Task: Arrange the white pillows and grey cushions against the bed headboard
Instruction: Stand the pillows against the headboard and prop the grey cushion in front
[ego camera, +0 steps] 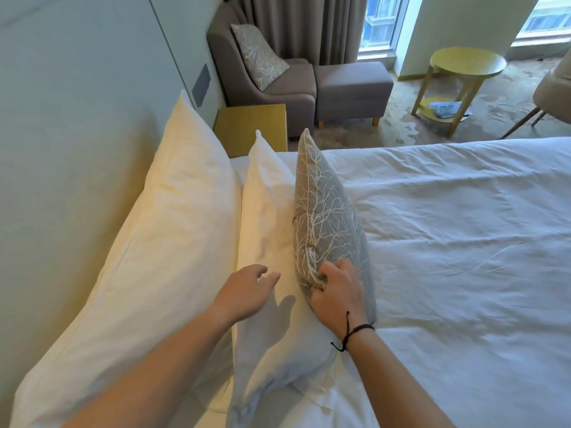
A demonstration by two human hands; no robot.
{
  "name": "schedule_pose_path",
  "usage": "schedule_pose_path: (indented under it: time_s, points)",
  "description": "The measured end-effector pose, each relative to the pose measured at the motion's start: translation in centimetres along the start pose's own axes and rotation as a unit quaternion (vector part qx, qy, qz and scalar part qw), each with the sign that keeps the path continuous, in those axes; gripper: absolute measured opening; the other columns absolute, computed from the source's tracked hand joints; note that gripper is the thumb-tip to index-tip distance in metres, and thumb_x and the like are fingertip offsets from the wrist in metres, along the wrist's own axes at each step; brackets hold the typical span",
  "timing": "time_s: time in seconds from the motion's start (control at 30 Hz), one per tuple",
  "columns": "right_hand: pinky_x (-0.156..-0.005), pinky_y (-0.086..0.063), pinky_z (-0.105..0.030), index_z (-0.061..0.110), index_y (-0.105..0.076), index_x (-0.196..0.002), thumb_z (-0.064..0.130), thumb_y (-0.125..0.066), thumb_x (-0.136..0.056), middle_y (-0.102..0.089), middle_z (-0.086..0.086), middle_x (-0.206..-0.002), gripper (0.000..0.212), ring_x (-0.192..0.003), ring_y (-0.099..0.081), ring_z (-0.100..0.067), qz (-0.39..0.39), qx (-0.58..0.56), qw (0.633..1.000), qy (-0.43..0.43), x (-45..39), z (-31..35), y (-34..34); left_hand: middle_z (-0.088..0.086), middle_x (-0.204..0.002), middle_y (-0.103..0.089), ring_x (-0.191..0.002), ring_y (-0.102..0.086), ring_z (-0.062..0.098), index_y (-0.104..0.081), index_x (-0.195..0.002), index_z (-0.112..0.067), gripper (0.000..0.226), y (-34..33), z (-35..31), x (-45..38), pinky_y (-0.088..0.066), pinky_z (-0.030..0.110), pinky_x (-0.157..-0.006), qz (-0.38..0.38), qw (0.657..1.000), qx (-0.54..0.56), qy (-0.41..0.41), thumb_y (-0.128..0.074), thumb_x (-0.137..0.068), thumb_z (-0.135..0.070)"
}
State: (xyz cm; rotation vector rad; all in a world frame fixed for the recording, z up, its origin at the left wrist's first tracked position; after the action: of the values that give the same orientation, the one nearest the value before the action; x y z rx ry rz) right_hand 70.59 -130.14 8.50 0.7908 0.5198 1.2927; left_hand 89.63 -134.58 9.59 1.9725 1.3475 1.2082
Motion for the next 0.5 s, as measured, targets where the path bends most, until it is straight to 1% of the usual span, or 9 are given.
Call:
schedule_pose_path:
  time_s: [0.07,0.13,0.2,0.27,0.3,0.37,0.43,0.47,0.5]
  points:
    - [-0.096,-0.039,-0.047,0.028,-0.047,-0.071,0.020,-0.071,-0.071,-0.043,0.006,-0.104,0.025,-0.097,-0.045,-0.021,0.019,-0.043,0.999,-0.009,-0.3,-0.8,0.2,0.000,-0.139,-0.057,-0.127,-0.052,0.014,-0.055,-0.136,-0.016,0.068,-0.6,-1.5,0.1,-0.038,0.030,-0.102,-0.015,0.999,0.046,-0.010,-0.044,-0.091,-0.066]
    - [-0.104,-0.035,-0.049,0.030,-0.048,-0.068,0.020,-0.076,-0.070,-0.043,0.002,-0.126,0.029,-0.117,-0.046,-0.021,0.048,-0.099,0.994,-0.018,-0.5,-1.5,0.4,-0.002,-0.137,-0.058,-0.124,-0.054,0.014,-0.054,-0.136,-0.016,0.079,-1.6,-3.3,0.1,-0.040,0.030,-0.100,0.008,0.997,0.083,-0.005,-0.045,-0.084,-0.074]
    - [-0.109,-0.031,-0.038,0.024,-0.052,-0.071,0.013,-0.077,-0.070,-0.037,-0.006,-0.143,0.027,-0.133,-0.038,-0.019,0.068,-0.148,0.986,-0.017,-0.8,-2.4,0.5,-0.010,-0.122,-0.064,-0.118,-0.057,0.014,-0.057,-0.127,-0.022,0.081,-2.5,-4.8,0.1,-0.042,0.029,-0.093,0.032,0.991,0.130,0.008,-0.048,-0.074,-0.082]
    - [-0.102,-0.027,-0.022,0.013,-0.056,-0.076,0.009,-0.077,-0.071,-0.030,-0.007,-0.151,0.022,-0.141,-0.028,-0.015,0.092,-0.179,0.979,-0.010,-1.1,-3.2,0.6,-0.017,-0.103,-0.066,-0.101,-0.062,0.010,-0.057,-0.116,-0.032,0.077,-3.1,-6.0,0.0,-0.045,0.027,-0.081,0.031,0.985,0.166,0.019,-0.051,-0.062,-0.087]
    - [-0.100,-0.026,-0.020,0.013,-0.057,-0.078,0.012,-0.078,-0.071,-0.029,-0.005,-0.152,0.023,-0.142,-0.026,-0.013,0.115,-0.186,0.976,-0.001,-1.2,-3.7,0.8,-0.016,-0.099,-0.066,-0.096,-0.063,0.009,-0.058,-0.115,-0.032,0.079,-3.3,-6.3,-0.3,-0.047,0.027,-0.077,0.022,0.985,0.167,0.025,-0.052,-0.059,-0.087]
    - [-0.102,-0.025,-0.022,0.022,-0.058,-0.075,0.027,-0.082,-0.070,-0.033,0.005,-0.149,0.024,-0.141,-0.026,-0.005,0.170,-0.183,0.968,0.024,-1.5,-4.5,1.5,-0.011,-0.094,-0.068,-0.089,-0.065,0.011,-0.062,-0.105,-0.028,0.070,-3.7,-6.8,-0.9,-0.050,0.030,-0.074,-0.011,0.990,0.136,0.042,-0.058,-0.058,-0.081]
    - [-0.105,-0.027,-0.026,0.031,-0.064,-0.076,0.050,-0.079,-0.069,-0.040,0.017,-0.142,0.025,-0.135,-0.031,0.006,0.211,-0.203,0.956,0.036,-2.2,-5.4,2.5,-0.007,-0.074,-0.067,-0.070,-0.064,0.014,-0.062,-0.078,-0.021,0.044,-3.9,-7.0,-1.7,-0.048,0.030,-0.061,-0.033,0.993,0.102,0.052,-0.063,-0.063,-0.063]
    - [-0.107,-0.031,-0.031,0.033,-0.068,-0.083,0.061,-0.073,-0.069,-0.046,0.020,-0.137,0.032,-0.131,-0.038,0.006,0.210,-0.223,0.952,0.030,-2.8,-6.1,2.9,-0.006,-0.063,-0.062,-0.060,-0.060,0.015,-0.057,-0.067,-0.019,0.035,-4.0,-7.0,-2.0,-0.044,0.029,-0.055,-0.031,0.994,0.093,0.048,-0.063,-0.067,-0.053]
    - [-0.107,-0.037,-0.037,0.035,-0.069,-0.093,0.069,-0.067,-0.070,-0.053,0.018,-0.133,0.042,-0.127,-0.046,0.001,0.190,-0.241,0.952,0.013,-3.8,-6.8,3.2,-0.005,-0.056,-0.058,-0.053,-0.056,0.016,-0.051,-0.061,-0.018,0.032,-4.1,-6.9,-2.3,-0.041,0.028,-0.052,-0.025,0.995,0.089,0.041,-0.062,-0.070,-0.046]
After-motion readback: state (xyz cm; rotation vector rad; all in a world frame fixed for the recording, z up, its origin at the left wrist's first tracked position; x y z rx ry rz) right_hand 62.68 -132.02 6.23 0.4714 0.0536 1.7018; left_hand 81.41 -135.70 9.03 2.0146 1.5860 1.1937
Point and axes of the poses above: each hand's wrist, its own x-axis away from the middle knuckle, its own y-axis out of the back of the hand, z = x × y, the point moved 2 cm from there along -x, towards the middle knuckle
